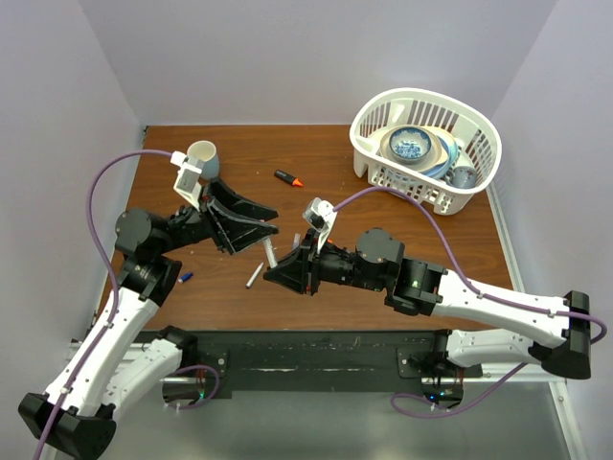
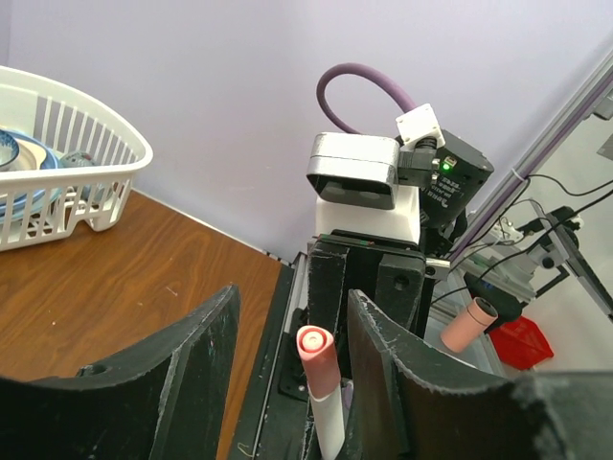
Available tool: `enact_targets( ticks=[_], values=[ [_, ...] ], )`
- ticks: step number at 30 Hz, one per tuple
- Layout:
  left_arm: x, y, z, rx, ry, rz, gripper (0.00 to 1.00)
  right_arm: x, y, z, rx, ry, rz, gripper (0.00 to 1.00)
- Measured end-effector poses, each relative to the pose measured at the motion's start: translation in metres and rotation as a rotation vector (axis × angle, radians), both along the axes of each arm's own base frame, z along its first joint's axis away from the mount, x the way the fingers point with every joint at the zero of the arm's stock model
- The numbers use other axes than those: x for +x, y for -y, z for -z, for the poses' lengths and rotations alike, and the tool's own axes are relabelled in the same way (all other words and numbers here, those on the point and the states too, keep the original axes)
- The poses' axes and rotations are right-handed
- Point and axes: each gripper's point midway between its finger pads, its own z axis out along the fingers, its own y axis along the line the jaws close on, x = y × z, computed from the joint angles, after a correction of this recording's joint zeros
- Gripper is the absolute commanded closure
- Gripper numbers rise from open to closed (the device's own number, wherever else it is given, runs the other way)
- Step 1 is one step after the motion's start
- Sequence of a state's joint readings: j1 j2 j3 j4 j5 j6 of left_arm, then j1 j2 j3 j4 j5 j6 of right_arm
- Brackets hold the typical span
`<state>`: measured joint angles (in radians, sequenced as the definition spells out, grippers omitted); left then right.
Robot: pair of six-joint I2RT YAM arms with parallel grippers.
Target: Insert the pens into the pen caps
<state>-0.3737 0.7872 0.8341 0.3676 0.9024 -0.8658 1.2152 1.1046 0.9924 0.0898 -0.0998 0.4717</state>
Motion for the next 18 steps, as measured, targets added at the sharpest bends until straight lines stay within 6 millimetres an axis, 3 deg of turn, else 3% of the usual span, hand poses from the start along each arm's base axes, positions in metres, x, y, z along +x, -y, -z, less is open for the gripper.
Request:
enact_targets(
  ticks=[18],
  values=[
    [-0.0013, -0.0009, -0.0022, -0.009, -0.004, -0.003, 0.54, 0.0005, 0.0003, 0.0046, -0.009, -0.003, 0.003, 1.00]
  ],
)
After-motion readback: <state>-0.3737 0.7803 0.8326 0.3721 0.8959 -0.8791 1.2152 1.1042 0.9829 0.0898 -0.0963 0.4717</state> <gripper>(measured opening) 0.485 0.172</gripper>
